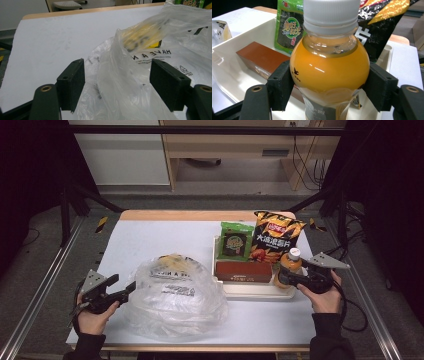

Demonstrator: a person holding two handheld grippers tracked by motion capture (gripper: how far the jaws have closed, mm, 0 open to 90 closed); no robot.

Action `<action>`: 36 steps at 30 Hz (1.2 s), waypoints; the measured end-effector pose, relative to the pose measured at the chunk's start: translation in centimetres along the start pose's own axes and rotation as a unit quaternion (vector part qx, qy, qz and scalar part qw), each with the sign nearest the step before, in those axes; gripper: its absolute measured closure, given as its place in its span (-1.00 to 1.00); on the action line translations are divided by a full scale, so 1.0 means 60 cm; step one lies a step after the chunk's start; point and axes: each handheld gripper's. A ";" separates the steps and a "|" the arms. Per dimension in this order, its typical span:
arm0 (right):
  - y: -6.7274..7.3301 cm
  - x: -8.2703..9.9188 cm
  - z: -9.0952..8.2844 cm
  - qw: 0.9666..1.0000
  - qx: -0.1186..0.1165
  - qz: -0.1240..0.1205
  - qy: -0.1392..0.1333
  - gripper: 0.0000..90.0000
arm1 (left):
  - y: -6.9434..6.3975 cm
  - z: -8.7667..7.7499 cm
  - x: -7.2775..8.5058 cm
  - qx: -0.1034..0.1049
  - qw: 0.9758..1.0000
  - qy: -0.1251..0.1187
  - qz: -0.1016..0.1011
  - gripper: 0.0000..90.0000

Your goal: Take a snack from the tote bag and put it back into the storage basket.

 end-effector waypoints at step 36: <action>0.001 0.043 -0.050 0.997 0.061 0.033 -0.015 -0.62 | 0.017 -0.001 0.006 -0.007 1.000 0.004 -0.007 -0.46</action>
Point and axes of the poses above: each handheld gripper's, and its own axes: z roughly forward along the jaws, x roughly out of its underside, y roughly to its left, and after that the axes turned 2 degrees about y, right-handed
